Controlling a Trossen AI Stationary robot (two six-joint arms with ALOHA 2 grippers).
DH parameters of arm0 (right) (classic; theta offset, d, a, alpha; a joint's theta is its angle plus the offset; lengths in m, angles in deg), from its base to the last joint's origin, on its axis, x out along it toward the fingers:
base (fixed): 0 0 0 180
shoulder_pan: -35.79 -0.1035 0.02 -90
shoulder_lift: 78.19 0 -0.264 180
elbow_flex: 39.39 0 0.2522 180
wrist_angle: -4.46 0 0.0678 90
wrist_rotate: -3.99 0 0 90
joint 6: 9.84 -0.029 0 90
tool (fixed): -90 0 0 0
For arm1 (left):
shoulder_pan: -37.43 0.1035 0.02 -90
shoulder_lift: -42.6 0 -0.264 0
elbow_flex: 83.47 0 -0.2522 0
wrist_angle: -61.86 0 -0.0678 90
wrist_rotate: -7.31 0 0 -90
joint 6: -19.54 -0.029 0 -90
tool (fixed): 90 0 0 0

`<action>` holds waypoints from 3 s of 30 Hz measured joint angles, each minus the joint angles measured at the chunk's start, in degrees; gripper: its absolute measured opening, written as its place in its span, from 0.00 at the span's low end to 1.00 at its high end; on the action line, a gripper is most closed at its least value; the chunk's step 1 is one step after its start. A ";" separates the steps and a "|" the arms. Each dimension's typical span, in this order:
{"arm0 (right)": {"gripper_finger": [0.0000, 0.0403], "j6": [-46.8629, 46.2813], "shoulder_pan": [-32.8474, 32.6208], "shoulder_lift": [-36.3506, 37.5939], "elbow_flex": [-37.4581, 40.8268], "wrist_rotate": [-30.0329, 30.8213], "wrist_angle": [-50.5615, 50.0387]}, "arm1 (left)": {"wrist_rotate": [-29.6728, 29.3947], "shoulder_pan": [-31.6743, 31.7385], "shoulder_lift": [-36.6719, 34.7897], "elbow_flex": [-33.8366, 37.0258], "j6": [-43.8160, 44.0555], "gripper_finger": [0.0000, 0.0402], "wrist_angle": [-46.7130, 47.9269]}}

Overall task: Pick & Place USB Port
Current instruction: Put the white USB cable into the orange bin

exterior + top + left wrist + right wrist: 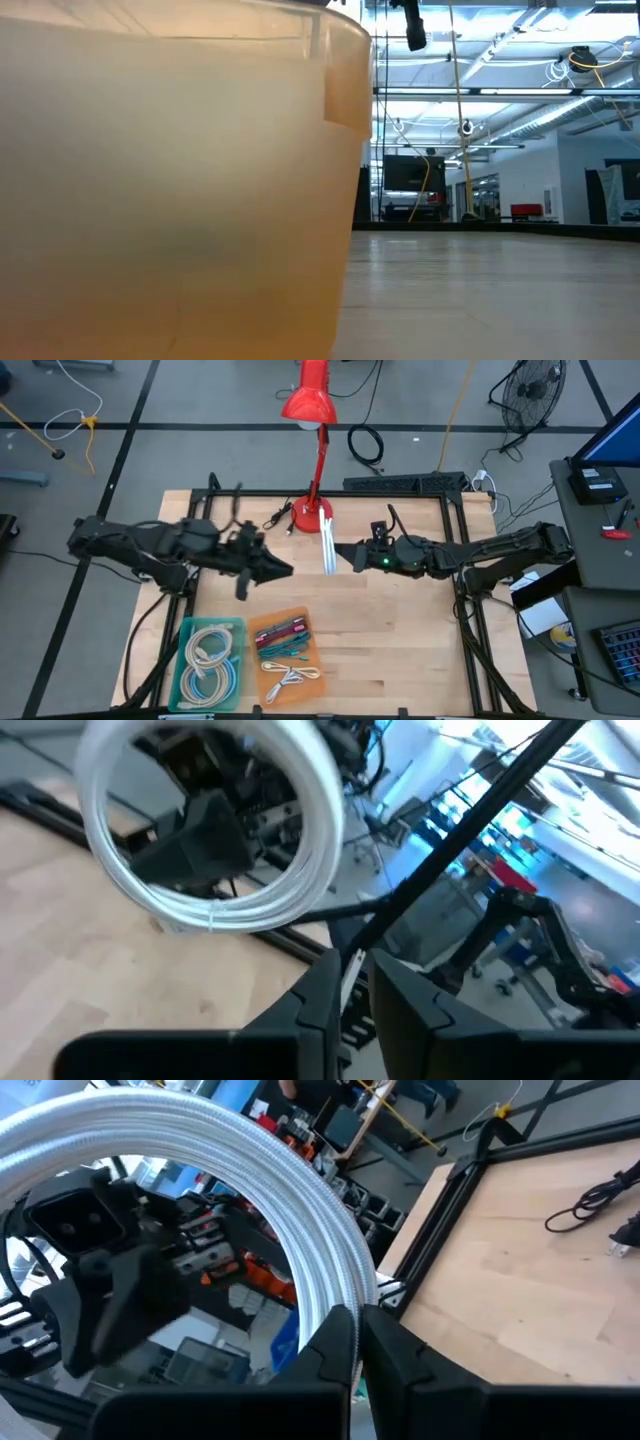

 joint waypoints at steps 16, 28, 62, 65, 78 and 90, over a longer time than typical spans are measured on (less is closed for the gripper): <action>0.00 -0.24 -1.26 0.02 0.02 1.73 5.33 | 6.75 3.46 5.79 0.04 -0.72 0.50 -14.80; 0.00 -2.60 -2.24 -2.55 0.02 10.05 7.21 | 2.30 6.73 6.84 0.01 -0.31 0.63 -17.15; 0.19 -1.10 -0.76 -8.12 0.02 -10.53 20.50 | 15.26 7.38 7.33 0.06 9.59 0.08 -21.43; 0.23 -0.65 -1.57 -7.93 -0.04 -10.98 26.18 | 23.29 5.96 3.73 -0.04 6.12 0.08 -21.89; 0.33 0.80 -1.54 -8.75 0.00 -4.86 33.41 | 38.82 -0.25 1.36 -0.09 -1.04 0.08 -44.31; 0.33 -4.12 -1.14 -14.70 -0.01 -9.67 46.44 | 46.31 1.86 17.87 0.04 16.55 0.08 -72.28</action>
